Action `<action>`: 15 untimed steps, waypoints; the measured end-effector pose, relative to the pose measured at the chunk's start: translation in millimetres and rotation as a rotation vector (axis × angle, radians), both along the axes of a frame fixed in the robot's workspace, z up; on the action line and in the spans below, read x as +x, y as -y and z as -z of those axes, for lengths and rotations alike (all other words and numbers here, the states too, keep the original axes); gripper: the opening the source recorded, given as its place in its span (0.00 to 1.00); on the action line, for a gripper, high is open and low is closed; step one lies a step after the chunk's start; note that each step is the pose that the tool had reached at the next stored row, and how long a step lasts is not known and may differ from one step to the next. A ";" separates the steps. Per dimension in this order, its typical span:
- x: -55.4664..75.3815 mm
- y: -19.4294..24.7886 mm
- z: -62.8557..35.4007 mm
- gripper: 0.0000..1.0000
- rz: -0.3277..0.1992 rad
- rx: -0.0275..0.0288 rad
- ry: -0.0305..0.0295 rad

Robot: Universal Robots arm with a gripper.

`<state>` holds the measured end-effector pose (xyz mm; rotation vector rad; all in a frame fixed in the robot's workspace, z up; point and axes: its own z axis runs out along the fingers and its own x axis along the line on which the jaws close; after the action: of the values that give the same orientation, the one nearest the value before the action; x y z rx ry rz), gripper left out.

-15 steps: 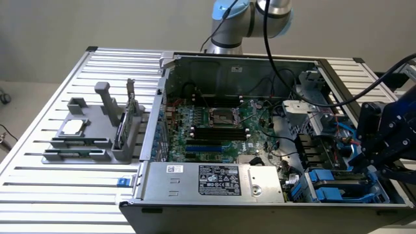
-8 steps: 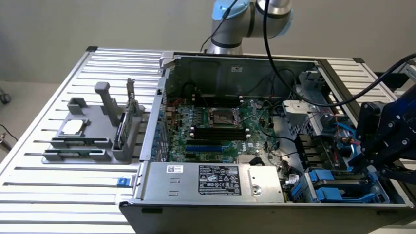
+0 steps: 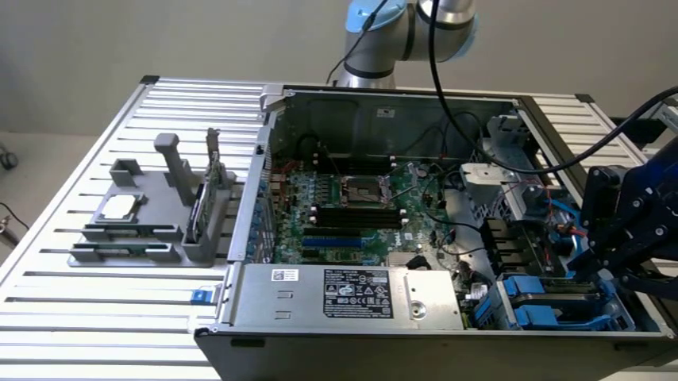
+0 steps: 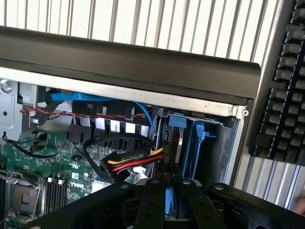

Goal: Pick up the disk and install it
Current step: 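Insert the first disk wire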

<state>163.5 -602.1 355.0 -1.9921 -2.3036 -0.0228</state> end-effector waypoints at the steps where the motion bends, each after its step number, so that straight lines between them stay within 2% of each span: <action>1: -0.2 0.0 0.0 0.16 0.001 0.0000 0.0001; 6: -0.9 -0.8 -0.2 0.16 0.014 0.0000 0.0000; 12: -1.0 -0.9 -0.3 0.16 0.063 -0.0002 -0.0001; 14: -1.0 -0.9 -0.1 0.16 0.076 -0.0018 -0.0001; 15: -1.0 -1.0 -0.2 0.16 0.079 -0.0044 -0.0001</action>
<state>162.5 -601.0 355.2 -2.0846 -2.2251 -0.0234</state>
